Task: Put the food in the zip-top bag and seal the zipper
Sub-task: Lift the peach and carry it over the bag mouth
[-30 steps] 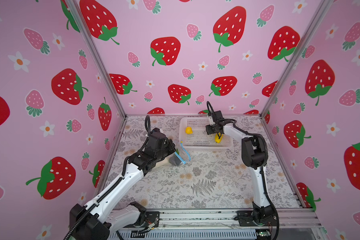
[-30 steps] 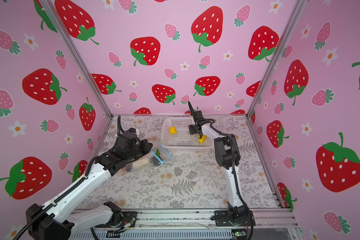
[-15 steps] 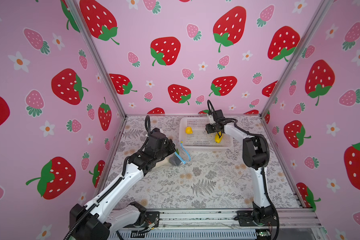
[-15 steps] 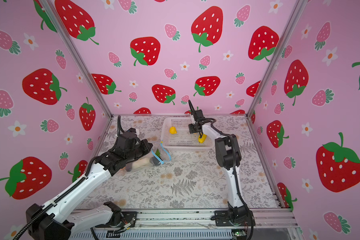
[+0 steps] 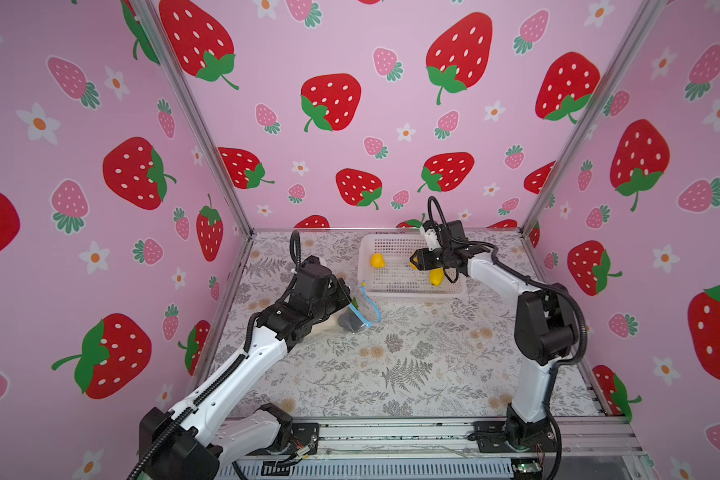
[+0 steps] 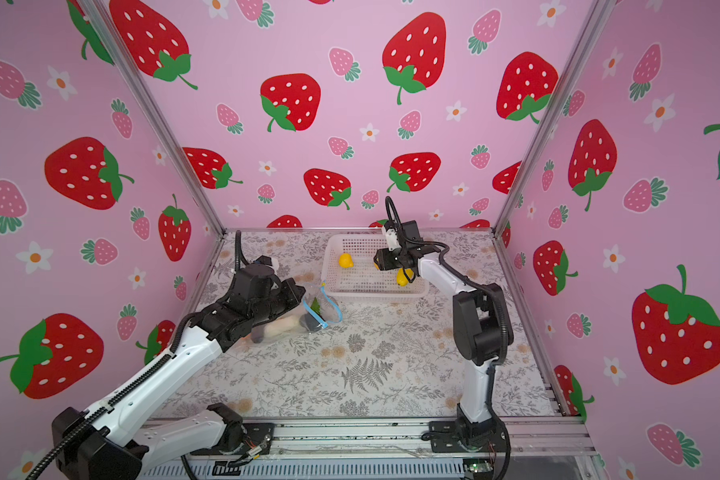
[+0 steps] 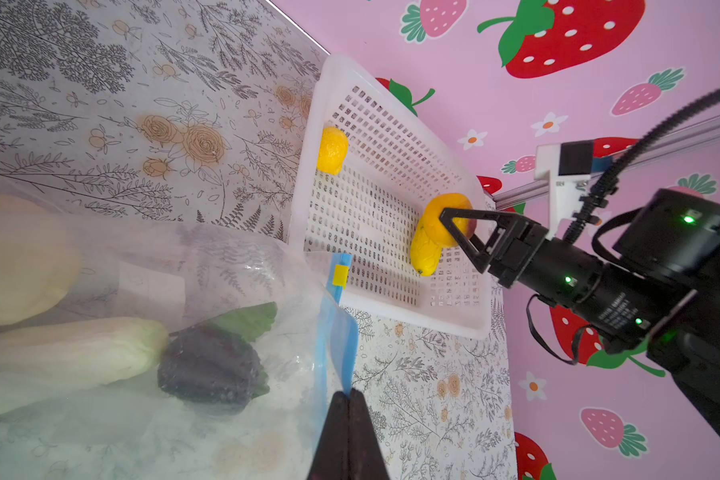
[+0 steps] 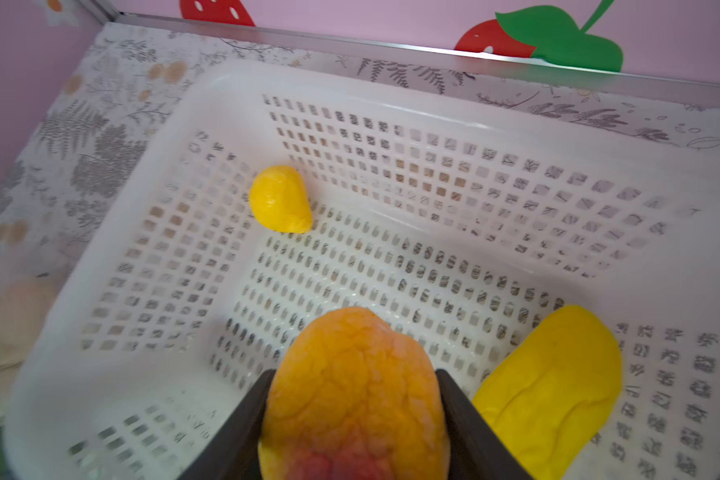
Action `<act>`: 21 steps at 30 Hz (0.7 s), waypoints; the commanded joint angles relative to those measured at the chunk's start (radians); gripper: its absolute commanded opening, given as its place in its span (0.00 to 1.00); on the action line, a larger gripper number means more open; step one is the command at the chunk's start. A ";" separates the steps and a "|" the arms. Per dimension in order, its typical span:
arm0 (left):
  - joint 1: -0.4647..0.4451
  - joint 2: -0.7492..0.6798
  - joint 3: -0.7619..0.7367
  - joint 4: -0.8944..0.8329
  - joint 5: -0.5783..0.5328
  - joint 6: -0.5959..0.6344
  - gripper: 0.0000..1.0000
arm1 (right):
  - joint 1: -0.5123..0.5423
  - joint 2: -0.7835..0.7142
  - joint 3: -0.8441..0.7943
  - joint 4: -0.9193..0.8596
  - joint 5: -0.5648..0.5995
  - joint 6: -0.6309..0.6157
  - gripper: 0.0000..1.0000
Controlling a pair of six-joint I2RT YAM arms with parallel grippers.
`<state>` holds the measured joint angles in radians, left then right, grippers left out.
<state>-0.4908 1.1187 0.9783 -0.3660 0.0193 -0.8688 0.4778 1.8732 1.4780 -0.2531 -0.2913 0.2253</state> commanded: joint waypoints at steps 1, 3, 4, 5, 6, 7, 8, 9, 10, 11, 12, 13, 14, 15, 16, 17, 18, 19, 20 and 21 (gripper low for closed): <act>-0.002 -0.002 0.003 0.003 -0.012 -0.011 0.00 | 0.069 -0.113 -0.085 0.063 -0.155 0.026 0.54; -0.001 0.000 0.006 0.004 -0.009 -0.012 0.00 | 0.107 -0.150 -0.127 0.079 -0.203 0.036 0.54; -0.002 0.000 0.007 0.004 -0.009 -0.012 0.00 | 0.128 -0.167 -0.147 0.084 -0.221 0.041 0.54; -0.003 0.001 0.008 0.004 -0.009 -0.013 0.00 | 0.147 -0.175 -0.159 0.091 -0.235 0.047 0.55; -0.004 0.004 0.010 0.006 -0.009 -0.013 0.00 | 0.167 -0.184 -0.178 0.105 -0.255 0.059 0.55; -0.003 0.004 0.013 0.006 -0.007 -0.012 0.00 | 0.184 -0.189 -0.194 0.120 -0.278 0.074 0.55; -0.004 0.005 0.013 0.005 -0.007 -0.013 0.00 | 0.200 -0.190 -0.203 0.133 -0.296 0.085 0.55; -0.005 0.005 0.015 0.006 -0.006 -0.013 0.00 | 0.216 -0.189 -0.210 0.145 -0.311 0.095 0.55; -0.005 0.006 0.017 0.006 -0.005 -0.012 0.00 | 0.233 -0.187 -0.215 0.157 -0.327 0.105 0.55; -0.005 0.006 0.020 0.006 -0.005 -0.012 0.00 | 0.250 -0.180 -0.215 0.164 -0.337 0.110 0.55; -0.006 0.006 0.023 0.006 -0.005 -0.013 0.00 | 0.264 -0.173 -0.216 0.175 -0.345 0.118 0.55; -0.006 0.006 0.024 0.006 -0.003 -0.014 0.00 | 0.274 -0.163 -0.218 0.189 -0.355 0.129 0.55; -0.006 0.005 0.026 0.006 -0.004 -0.014 0.00 | 0.287 -0.153 -0.219 0.201 -0.366 0.138 0.55; -0.006 0.005 0.028 0.006 -0.004 -0.014 0.00 | 0.295 -0.143 -0.219 0.214 -0.373 0.147 0.55; -0.008 0.003 0.030 0.007 -0.004 -0.013 0.00 | 0.307 -0.127 -0.219 0.230 -0.380 0.159 0.55; -0.007 0.001 0.031 0.006 -0.004 -0.012 0.00 | 0.315 -0.113 -0.215 0.234 -0.385 0.162 0.55; -0.009 0.001 0.032 0.006 -0.004 -0.013 0.00 | 0.322 -0.102 -0.211 0.240 -0.390 0.168 0.55; -0.009 -0.002 0.032 0.005 -0.004 -0.015 0.00 | 0.328 -0.090 -0.211 0.253 -0.398 0.178 0.55; -0.010 -0.004 0.032 0.006 -0.005 -0.015 0.00 | 0.336 -0.081 -0.212 0.268 -0.404 0.187 0.55; -0.012 -0.007 0.032 0.004 -0.005 -0.016 0.00 | 0.342 -0.075 -0.211 0.281 -0.409 0.194 0.55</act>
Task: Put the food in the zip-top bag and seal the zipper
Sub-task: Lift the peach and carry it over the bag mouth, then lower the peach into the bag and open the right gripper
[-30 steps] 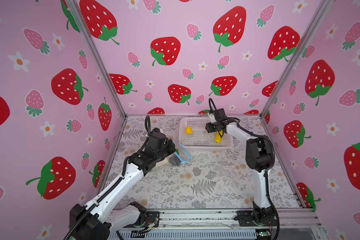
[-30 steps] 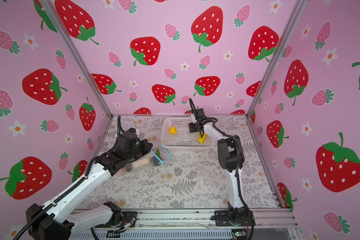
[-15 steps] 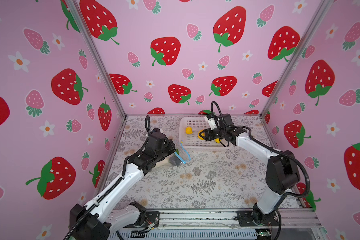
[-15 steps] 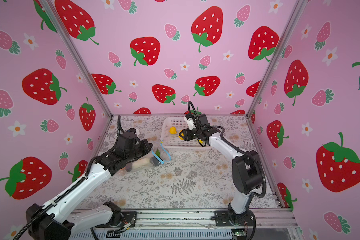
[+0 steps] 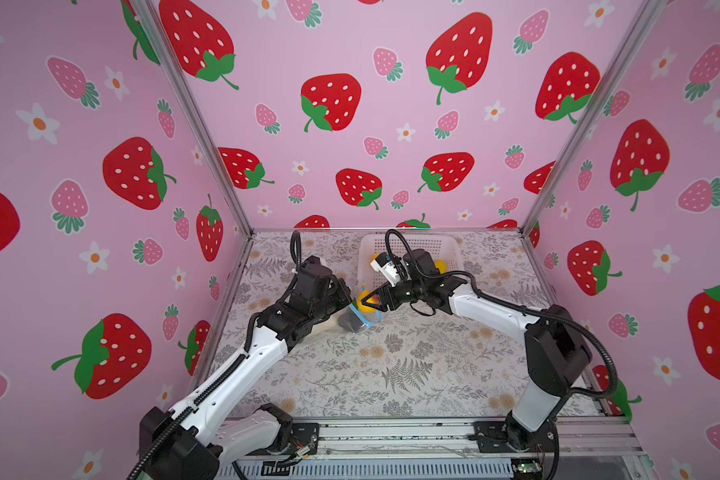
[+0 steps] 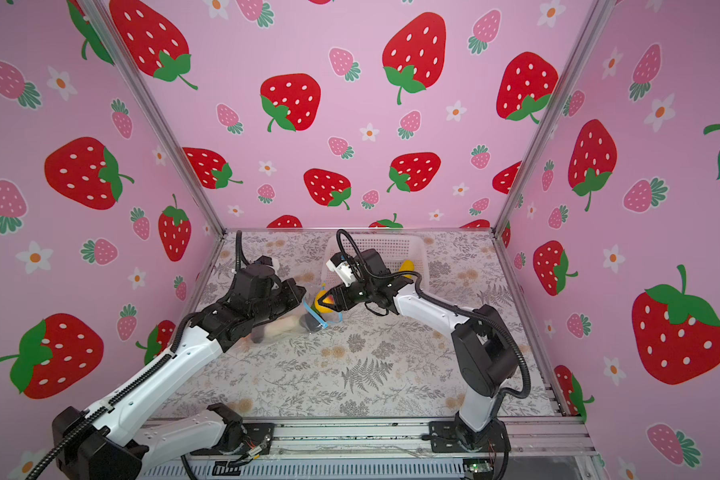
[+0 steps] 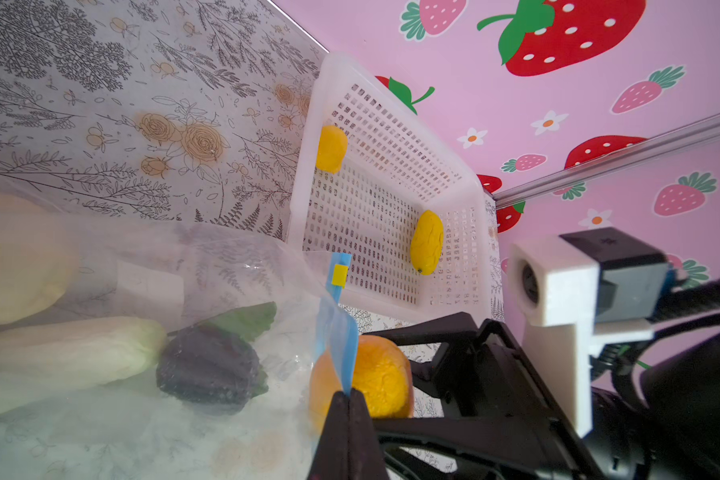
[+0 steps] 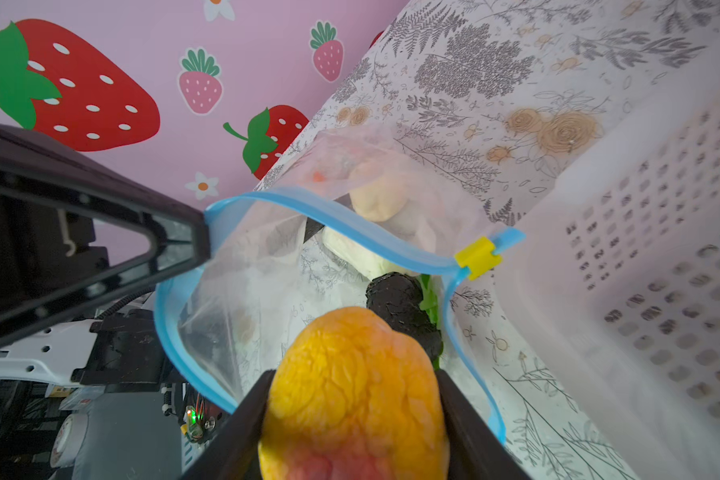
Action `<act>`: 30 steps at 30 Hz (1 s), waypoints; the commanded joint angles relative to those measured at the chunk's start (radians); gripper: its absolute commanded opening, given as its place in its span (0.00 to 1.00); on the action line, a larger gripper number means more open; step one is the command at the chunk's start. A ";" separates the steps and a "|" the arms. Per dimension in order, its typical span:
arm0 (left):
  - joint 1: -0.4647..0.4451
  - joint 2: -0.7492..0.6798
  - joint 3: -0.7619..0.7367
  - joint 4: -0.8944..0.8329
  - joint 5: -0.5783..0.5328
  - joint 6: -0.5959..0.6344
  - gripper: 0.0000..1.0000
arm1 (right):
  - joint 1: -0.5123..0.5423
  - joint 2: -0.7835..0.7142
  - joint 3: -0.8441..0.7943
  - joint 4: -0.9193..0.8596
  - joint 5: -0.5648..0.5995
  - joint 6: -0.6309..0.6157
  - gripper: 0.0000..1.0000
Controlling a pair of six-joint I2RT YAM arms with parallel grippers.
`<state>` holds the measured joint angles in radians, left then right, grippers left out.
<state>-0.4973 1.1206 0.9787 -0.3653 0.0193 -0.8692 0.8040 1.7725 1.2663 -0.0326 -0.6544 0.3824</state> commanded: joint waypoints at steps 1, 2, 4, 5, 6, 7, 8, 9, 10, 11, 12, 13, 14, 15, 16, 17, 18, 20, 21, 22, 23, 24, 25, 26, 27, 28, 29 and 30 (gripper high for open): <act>-0.006 -0.010 0.029 0.003 -0.005 -0.015 0.00 | 0.021 0.032 -0.001 0.070 -0.046 0.043 0.55; -0.004 -0.014 0.030 0.004 -0.006 -0.014 0.00 | 0.026 0.041 -0.001 0.078 -0.051 0.048 0.55; -0.003 -0.017 0.026 0.003 -0.005 -0.015 0.00 | 0.027 0.051 -0.003 0.097 -0.052 0.062 0.55; -0.005 -0.017 0.027 0.003 -0.005 -0.016 0.00 | 0.027 0.054 -0.007 0.108 -0.046 0.069 0.56; -0.006 -0.017 0.026 0.003 -0.004 -0.016 0.00 | 0.027 0.054 -0.008 0.117 -0.040 0.076 0.56; -0.006 -0.018 0.025 0.005 -0.004 -0.016 0.00 | 0.027 0.059 -0.010 0.127 -0.040 0.083 0.56; -0.007 -0.019 0.025 0.005 -0.004 -0.016 0.00 | 0.027 0.064 -0.008 0.138 -0.040 0.090 0.56; -0.008 -0.020 0.025 0.006 -0.002 -0.017 0.00 | 0.027 0.067 -0.010 0.150 -0.040 0.099 0.56; -0.009 -0.021 0.023 0.006 -0.002 -0.016 0.00 | 0.028 0.072 -0.011 0.163 -0.041 0.110 0.56; -0.008 -0.020 0.025 0.008 -0.002 -0.019 0.00 | 0.031 0.077 -0.013 0.177 -0.041 0.122 0.56; -0.010 -0.020 0.023 0.009 -0.001 -0.019 0.00 | 0.036 0.083 -0.016 0.199 -0.044 0.137 0.56; -0.012 -0.021 0.024 0.010 -0.001 -0.021 0.00 | 0.040 0.089 -0.019 0.214 -0.048 0.150 0.56; -0.011 -0.021 0.024 0.012 -0.001 -0.021 0.00 | 0.046 0.097 -0.017 0.226 -0.052 0.162 0.56; -0.013 -0.020 0.022 0.014 -0.001 -0.020 0.00 | 0.053 0.104 -0.014 0.233 -0.052 0.169 0.56; -0.014 -0.020 0.023 0.013 0.000 -0.021 0.00 | 0.059 0.110 -0.011 0.235 -0.051 0.171 0.56; -0.014 -0.020 0.021 0.014 0.001 -0.022 0.00 | 0.063 0.118 -0.010 0.238 -0.050 0.174 0.56; -0.015 -0.021 0.021 0.014 0.001 -0.025 0.00 | 0.068 0.122 -0.011 0.241 -0.051 0.178 0.56; -0.014 -0.025 0.020 0.016 -0.001 -0.023 0.00 | 0.071 0.130 -0.013 0.247 -0.049 0.180 0.57; -0.015 -0.027 0.021 0.015 -0.001 -0.023 0.00 | 0.073 0.133 -0.017 0.248 -0.048 0.179 0.58; -0.015 -0.028 0.020 0.014 -0.002 -0.022 0.00 | 0.072 0.136 -0.022 0.250 -0.046 0.182 0.59; -0.016 -0.030 0.019 0.014 -0.002 -0.022 0.00 | 0.072 0.135 -0.024 0.251 -0.041 0.180 0.60; -0.017 -0.031 0.018 0.015 -0.002 -0.022 0.00 | 0.072 0.137 -0.027 0.252 -0.037 0.181 0.61; -0.018 -0.032 0.018 0.016 -0.002 -0.024 0.00 | 0.073 0.140 -0.028 0.253 -0.034 0.180 0.62; -0.017 -0.032 0.016 0.018 -0.002 -0.023 0.00 | 0.072 0.147 -0.027 0.255 -0.033 0.179 0.62; -0.017 -0.033 0.015 0.018 -0.001 -0.025 0.00 | 0.072 0.152 -0.028 0.259 -0.034 0.183 0.62; -0.017 -0.031 0.014 0.020 -0.001 -0.027 0.00 | 0.072 0.158 -0.027 0.262 -0.036 0.185 0.62; -0.017 -0.033 0.014 0.019 0.000 -0.025 0.00 | 0.072 0.165 -0.026 0.264 -0.039 0.187 0.62; -0.017 -0.032 0.013 0.019 -0.001 -0.025 0.00 | 0.071 0.169 -0.026 0.269 -0.041 0.190 0.62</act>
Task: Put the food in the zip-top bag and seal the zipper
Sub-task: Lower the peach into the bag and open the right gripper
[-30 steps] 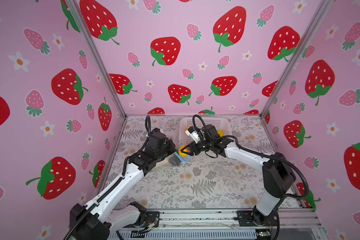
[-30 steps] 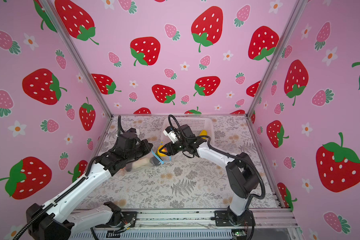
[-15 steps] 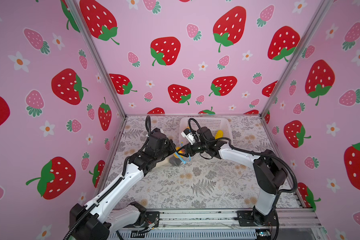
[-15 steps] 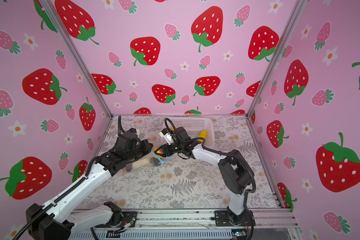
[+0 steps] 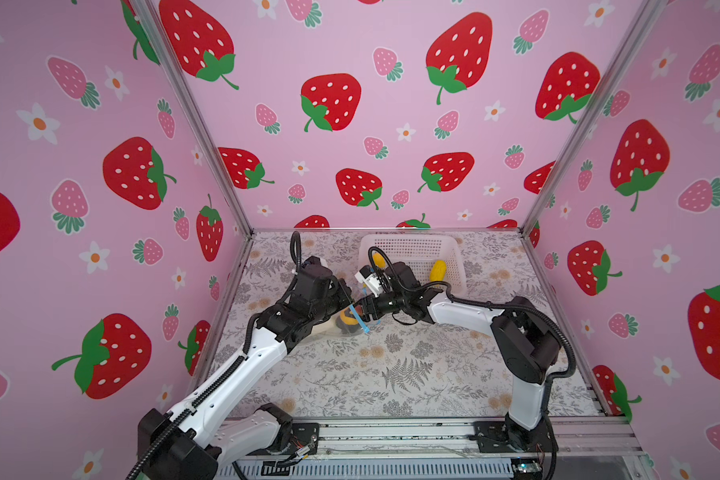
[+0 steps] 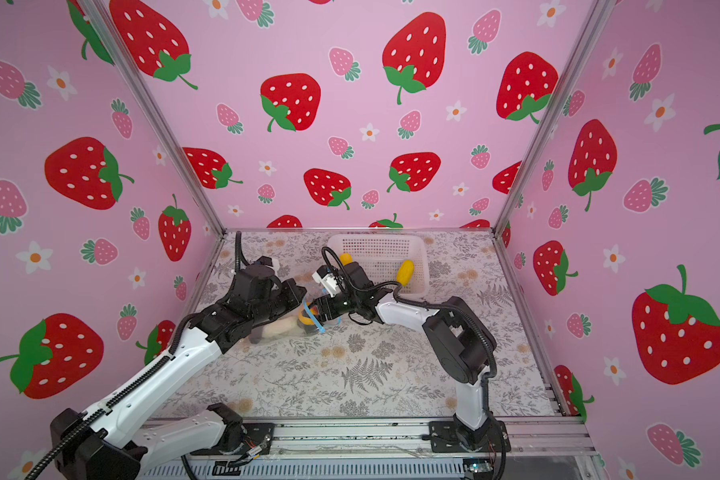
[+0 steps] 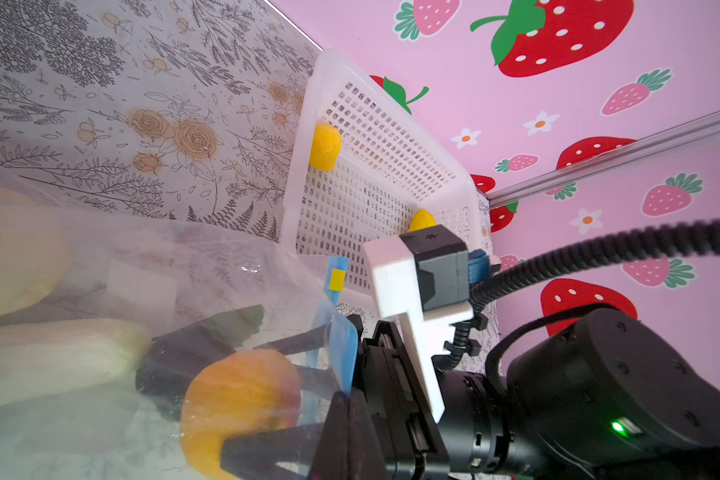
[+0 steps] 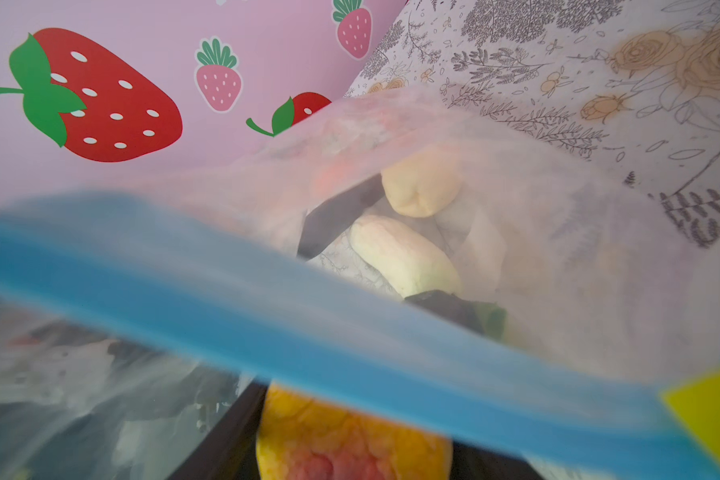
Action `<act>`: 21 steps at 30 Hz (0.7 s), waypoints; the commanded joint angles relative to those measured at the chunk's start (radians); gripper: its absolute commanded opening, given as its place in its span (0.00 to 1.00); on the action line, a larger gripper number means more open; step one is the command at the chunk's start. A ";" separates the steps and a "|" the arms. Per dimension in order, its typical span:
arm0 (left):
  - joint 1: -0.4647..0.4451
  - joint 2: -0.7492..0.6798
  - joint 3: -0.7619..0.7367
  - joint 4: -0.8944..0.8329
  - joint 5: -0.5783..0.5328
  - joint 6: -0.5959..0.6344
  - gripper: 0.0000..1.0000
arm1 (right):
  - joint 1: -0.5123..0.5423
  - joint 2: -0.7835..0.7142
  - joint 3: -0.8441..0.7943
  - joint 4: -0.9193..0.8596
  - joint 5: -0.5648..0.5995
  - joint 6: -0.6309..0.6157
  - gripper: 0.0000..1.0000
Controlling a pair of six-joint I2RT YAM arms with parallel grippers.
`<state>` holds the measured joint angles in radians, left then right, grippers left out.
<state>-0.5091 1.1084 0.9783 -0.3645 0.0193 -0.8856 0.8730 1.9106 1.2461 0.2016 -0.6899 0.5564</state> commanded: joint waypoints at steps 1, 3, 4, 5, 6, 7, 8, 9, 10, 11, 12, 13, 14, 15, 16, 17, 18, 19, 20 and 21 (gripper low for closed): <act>-0.005 -0.021 0.013 0.018 -0.002 -0.008 0.00 | 0.003 0.035 -0.007 0.038 -0.010 0.020 0.62; -0.005 -0.022 0.012 0.020 -0.002 -0.008 0.00 | 0.002 0.042 -0.004 0.041 -0.016 0.025 0.62; -0.004 -0.022 0.011 0.021 -0.002 -0.009 0.00 | 0.003 0.044 -0.002 0.042 -0.017 0.026 0.62; -0.005 -0.021 0.010 0.021 -0.002 -0.010 0.00 | 0.003 0.045 0.000 0.042 -0.021 0.028 0.63; -0.006 -0.020 0.008 0.022 -0.002 -0.010 0.00 | 0.003 0.048 0.003 0.041 -0.025 0.031 0.63; -0.005 -0.019 0.008 0.023 -0.001 -0.010 0.00 | 0.004 0.051 0.005 0.042 -0.030 0.033 0.64; -0.006 -0.018 0.007 0.023 -0.001 -0.010 0.00 | 0.005 0.055 0.009 0.041 -0.034 0.034 0.64; -0.006 -0.018 0.008 0.026 0.001 -0.011 0.00 | 0.006 0.057 0.011 0.041 -0.037 0.037 0.65; -0.007 -0.016 0.008 0.026 0.001 -0.010 0.00 | 0.007 0.058 0.012 0.041 -0.038 0.036 0.66; -0.006 -0.016 0.007 0.026 0.001 -0.010 0.00 | 0.009 0.058 0.013 0.042 -0.041 0.039 0.66; -0.006 -0.015 0.007 0.026 0.001 -0.012 0.00 | 0.008 0.058 0.014 0.040 -0.041 0.040 0.67; -0.006 -0.016 0.007 0.027 0.001 -0.010 0.00 | 0.009 0.056 0.013 0.039 -0.043 0.041 0.68; -0.006 -0.016 0.006 0.028 0.001 -0.010 0.00 | 0.010 0.056 0.015 0.039 -0.047 0.041 0.68; -0.006 -0.015 0.006 0.028 0.001 -0.010 0.00 | 0.010 0.055 0.015 0.041 -0.048 0.042 0.69; -0.006 -0.016 0.005 0.029 0.001 -0.010 0.00 | 0.011 0.052 0.016 0.040 -0.048 0.043 0.70; -0.006 -0.016 0.006 0.029 0.001 -0.011 0.00 | 0.011 0.051 0.018 0.040 -0.049 0.044 0.70; -0.006 -0.015 0.006 0.029 0.001 -0.011 0.00 | 0.011 0.050 0.018 0.038 -0.046 0.047 0.71; -0.006 -0.016 0.005 0.029 0.001 -0.007 0.00 | 0.011 0.048 0.019 0.038 -0.046 0.050 0.72; -0.006 -0.017 0.005 0.029 0.001 -0.009 0.00 | 0.012 0.045 0.022 0.037 -0.047 0.055 0.72; -0.006 -0.017 0.004 0.028 -0.001 -0.009 0.00 | 0.014 0.044 0.022 0.037 -0.048 0.058 0.73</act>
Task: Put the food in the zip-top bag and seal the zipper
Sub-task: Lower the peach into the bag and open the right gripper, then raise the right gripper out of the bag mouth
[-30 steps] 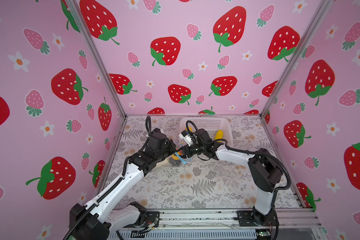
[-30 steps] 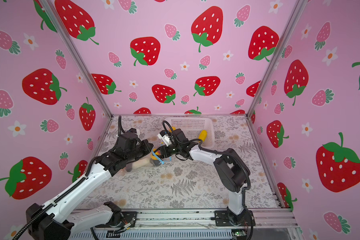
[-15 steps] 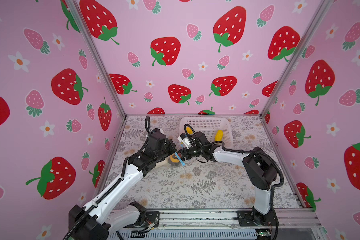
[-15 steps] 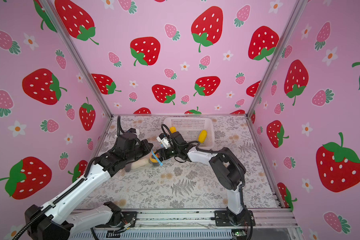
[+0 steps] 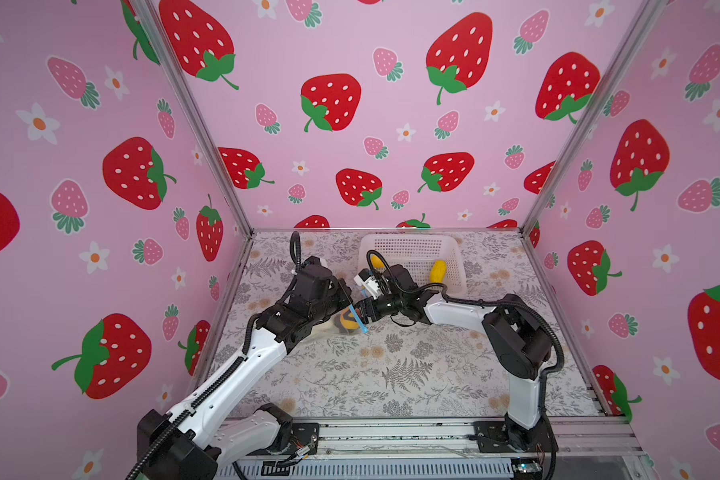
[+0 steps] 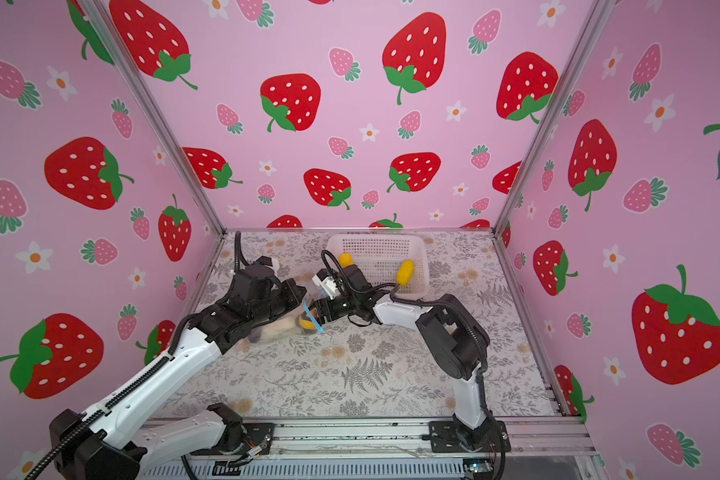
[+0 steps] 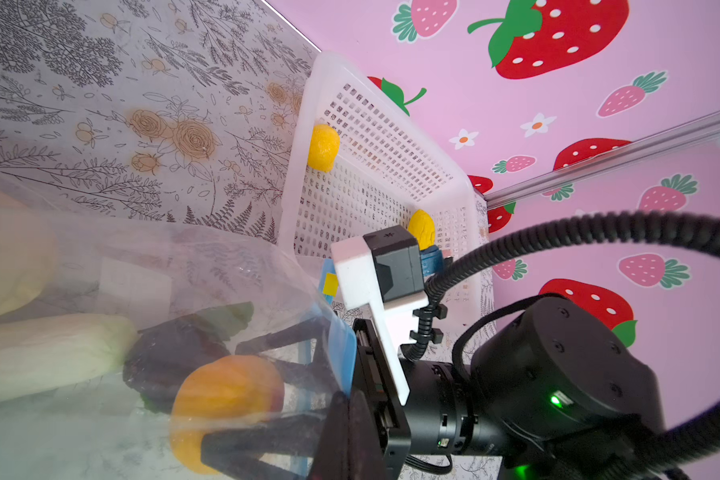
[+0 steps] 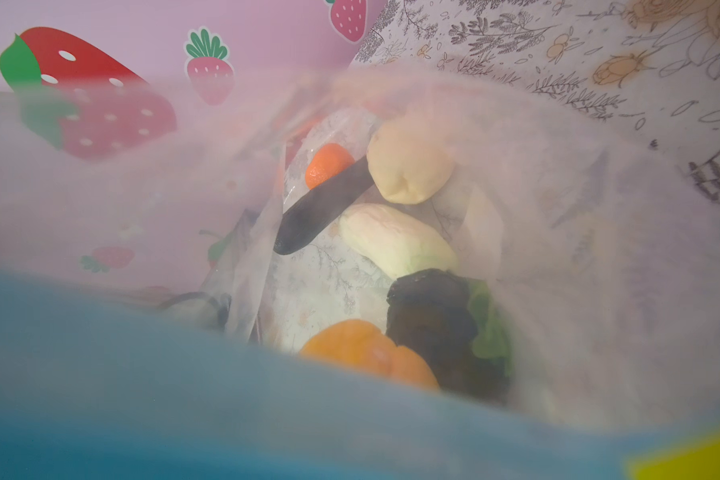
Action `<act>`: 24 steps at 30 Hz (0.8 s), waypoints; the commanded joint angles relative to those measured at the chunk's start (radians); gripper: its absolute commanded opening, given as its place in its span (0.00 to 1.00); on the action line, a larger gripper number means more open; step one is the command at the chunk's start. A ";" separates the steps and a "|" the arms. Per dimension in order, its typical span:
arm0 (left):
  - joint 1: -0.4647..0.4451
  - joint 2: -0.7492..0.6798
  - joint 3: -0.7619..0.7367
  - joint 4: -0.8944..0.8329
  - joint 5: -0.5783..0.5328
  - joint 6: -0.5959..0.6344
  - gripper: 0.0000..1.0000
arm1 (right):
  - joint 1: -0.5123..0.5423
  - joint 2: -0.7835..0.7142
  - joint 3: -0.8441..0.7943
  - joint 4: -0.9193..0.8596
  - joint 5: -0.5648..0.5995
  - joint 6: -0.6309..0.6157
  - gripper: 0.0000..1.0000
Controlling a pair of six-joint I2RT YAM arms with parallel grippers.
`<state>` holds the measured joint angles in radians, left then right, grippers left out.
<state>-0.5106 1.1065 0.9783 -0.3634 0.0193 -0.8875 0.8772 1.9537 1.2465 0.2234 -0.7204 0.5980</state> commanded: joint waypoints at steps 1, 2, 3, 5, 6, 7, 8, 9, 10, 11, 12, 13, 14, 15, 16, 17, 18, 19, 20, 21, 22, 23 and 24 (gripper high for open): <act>-0.005 -0.017 0.003 0.027 -0.001 -0.007 0.00 | 0.009 -0.002 0.022 0.017 -0.020 0.018 0.73; -0.005 -0.017 0.003 0.028 -0.001 -0.007 0.00 | 0.009 -0.004 0.024 0.015 -0.020 0.022 0.74; -0.005 -0.017 0.002 0.028 -0.001 -0.007 0.00 | 0.009 -0.006 0.024 0.016 -0.022 0.023 0.74; -0.005 -0.017 0.001 0.029 -0.001 -0.008 0.00 | 0.010 -0.012 0.024 0.016 -0.024 0.026 0.75; -0.004 -0.017 0.001 0.029 -0.001 -0.008 0.00 | 0.010 -0.015 0.024 0.017 -0.024 0.026 0.75; -0.005 -0.017 0.000 0.029 -0.001 -0.007 0.00 | 0.009 -0.018 0.024 0.016 -0.023 0.026 0.75; -0.005 -0.017 0.001 0.030 -0.001 -0.007 0.00 | 0.010 -0.022 0.024 0.011 -0.020 0.025 0.75; -0.005 -0.019 0.001 0.029 -0.002 -0.007 0.00 | 0.010 -0.027 0.024 0.006 -0.016 0.022 0.75; -0.005 -0.019 0.000 0.028 -0.002 -0.007 0.00 | 0.010 -0.033 0.024 0.001 -0.013 0.019 0.75; -0.005 -0.019 -0.001 0.029 -0.004 -0.007 0.00 | 0.009 -0.040 0.024 -0.005 -0.010 0.016 0.75; -0.005 -0.019 -0.001 0.029 -0.004 -0.007 0.00 | 0.009 -0.046 0.024 -0.010 -0.006 0.014 0.75; -0.004 -0.019 -0.002 0.029 -0.004 -0.007 0.00 | 0.009 -0.054 0.024 -0.014 -0.004 0.011 0.74; -0.003 -0.019 -0.001 0.029 -0.004 -0.007 0.00 | 0.009 -0.061 0.024 -0.018 -0.005 0.010 0.74; -0.004 -0.018 -0.003 0.029 -0.004 -0.008 0.00 | 0.009 -0.070 0.024 -0.019 -0.005 0.011 0.73; -0.005 -0.019 -0.001 0.029 -0.005 -0.007 0.00 | 0.008 -0.076 0.024 -0.019 -0.008 0.011 0.73; -0.004 -0.020 -0.001 0.029 -0.006 -0.008 0.00 | 0.008 -0.082 0.024 -0.022 -0.010 0.011 0.72; -0.003 -0.020 0.000 0.027 -0.008 -0.007 0.00 | 0.009 -0.089 0.025 -0.029 -0.008 0.009 0.72; -0.004 -0.021 0.000 0.026 -0.011 -0.004 0.00 | 0.009 -0.097 0.025 -0.037 -0.003 0.006 0.72; -0.003 -0.024 0.000 0.022 -0.015 -0.002 0.00 | 0.008 -0.107 0.027 -0.057 0.013 -0.007 0.72; -0.002 -0.026 0.000 0.021 -0.019 -0.001 0.00 | 0.006 -0.119 0.030 -0.086 0.031 -0.023 0.72; -0.003 -0.029 0.001 0.019 -0.020 -0.002 0.00 | 0.006 -0.128 0.033 -0.111 0.050 -0.037 0.72; -0.003 -0.032 0.000 0.019 -0.022 -0.001 0.00 | 0.004 -0.140 0.036 -0.146 0.075 -0.056 0.72; -0.003 -0.033 0.000 0.018 -0.024 0.001 0.00 | 0.004 -0.149 0.036 -0.171 0.095 -0.073 0.73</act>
<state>-0.5106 1.1027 0.9783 -0.3637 0.0162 -0.8871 0.8791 1.8587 1.2552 0.1425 -0.6861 0.5800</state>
